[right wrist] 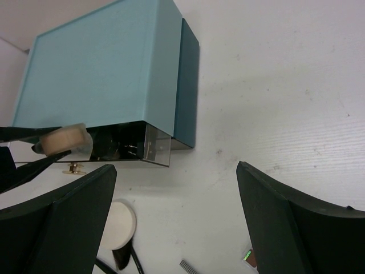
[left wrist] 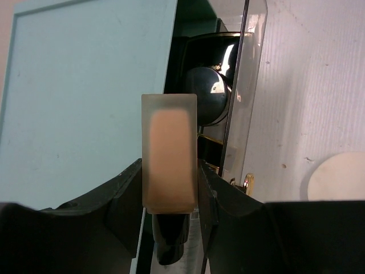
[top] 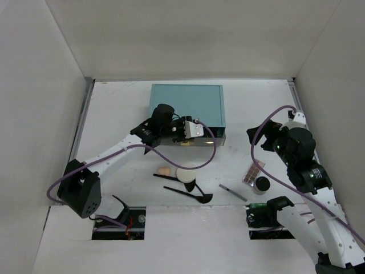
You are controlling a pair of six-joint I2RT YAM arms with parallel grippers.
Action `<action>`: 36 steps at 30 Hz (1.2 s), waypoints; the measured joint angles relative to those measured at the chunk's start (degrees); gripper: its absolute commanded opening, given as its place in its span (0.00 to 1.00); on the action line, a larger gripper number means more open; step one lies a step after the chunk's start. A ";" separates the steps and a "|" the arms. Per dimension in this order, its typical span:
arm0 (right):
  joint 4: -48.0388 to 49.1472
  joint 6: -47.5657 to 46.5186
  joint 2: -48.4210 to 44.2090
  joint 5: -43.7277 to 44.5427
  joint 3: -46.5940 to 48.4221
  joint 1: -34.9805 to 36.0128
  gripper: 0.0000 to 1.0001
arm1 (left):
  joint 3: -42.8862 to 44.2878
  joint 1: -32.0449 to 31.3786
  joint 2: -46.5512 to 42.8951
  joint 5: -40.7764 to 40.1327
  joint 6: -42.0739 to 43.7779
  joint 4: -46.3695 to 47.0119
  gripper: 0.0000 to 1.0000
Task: Organize the makeup
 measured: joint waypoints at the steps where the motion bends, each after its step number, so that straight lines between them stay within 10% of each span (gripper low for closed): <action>1: -0.02 0.00 0.00 0.00 0.00 0.00 0.92 | 0.09 0.00 -0.02 0.04 0.07 -0.46 0.02; 5: 0.02 0.07 0.00 -0.02 0.00 -0.22 0.92 | 0.55 0.02 -0.63 0.02 0.35 -3.02 0.41; 14: 0.07 0.83 -0.61 -0.07 -0.26 -0.24 0.92 | 2.67 0.48 -0.79 -2.16 -0.70 -6.40 0.57; 24: -0.35 1.31 -0.68 0.02 -0.26 -1.33 0.99 | 3.65 -1.36 -7.54 -3.50 -13.00 -4.33 1.00; 36: -7.67 9.18 8.90 5.29 -6.23 -9.92 1.00 | 3.23 -9.35 -13.27 -35.06 -51.36 5.95 1.00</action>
